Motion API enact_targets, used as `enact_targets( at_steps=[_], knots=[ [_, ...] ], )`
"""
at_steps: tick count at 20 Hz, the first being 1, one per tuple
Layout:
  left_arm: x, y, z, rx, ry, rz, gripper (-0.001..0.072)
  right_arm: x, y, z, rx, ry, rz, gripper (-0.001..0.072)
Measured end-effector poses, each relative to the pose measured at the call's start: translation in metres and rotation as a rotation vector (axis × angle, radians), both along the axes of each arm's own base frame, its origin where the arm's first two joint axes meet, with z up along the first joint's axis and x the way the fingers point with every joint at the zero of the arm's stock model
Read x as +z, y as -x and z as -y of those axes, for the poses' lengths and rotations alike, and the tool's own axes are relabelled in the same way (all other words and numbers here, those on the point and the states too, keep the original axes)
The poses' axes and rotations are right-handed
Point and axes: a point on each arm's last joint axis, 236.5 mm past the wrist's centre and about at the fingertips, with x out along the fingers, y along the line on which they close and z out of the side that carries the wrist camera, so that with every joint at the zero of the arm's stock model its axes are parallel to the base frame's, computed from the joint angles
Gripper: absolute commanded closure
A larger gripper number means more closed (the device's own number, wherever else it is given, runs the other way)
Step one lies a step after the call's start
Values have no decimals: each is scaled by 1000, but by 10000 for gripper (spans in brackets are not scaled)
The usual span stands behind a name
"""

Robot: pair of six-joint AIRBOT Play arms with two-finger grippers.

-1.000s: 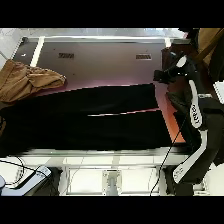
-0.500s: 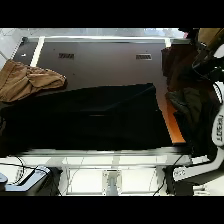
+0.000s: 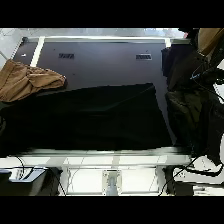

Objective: Fold the clothes and pants, and hang the long-sleeved shirts on hangers.

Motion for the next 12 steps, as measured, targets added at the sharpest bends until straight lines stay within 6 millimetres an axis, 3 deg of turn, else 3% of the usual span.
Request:
enact_targets(
  at_steps=[6, 7, 9, 12],
  knots=[
    [-38, -49, 1, -13, 66, 65, 58, 12, 16, -8, 21, -13, -10, 306],
    [-45, -54, 4, -20, 88, 62, 171, 17, 18, -8, 21, -10, 1, 306],
    [-57, -59, 11, -35, 130, 56, 696, 28, 24, -10, 24, -4, 21, 307],
    [-59, -62, 17, -52, 150, 58, 687, 47, 39, -11, 31, 18, 44, 318]
  ],
)
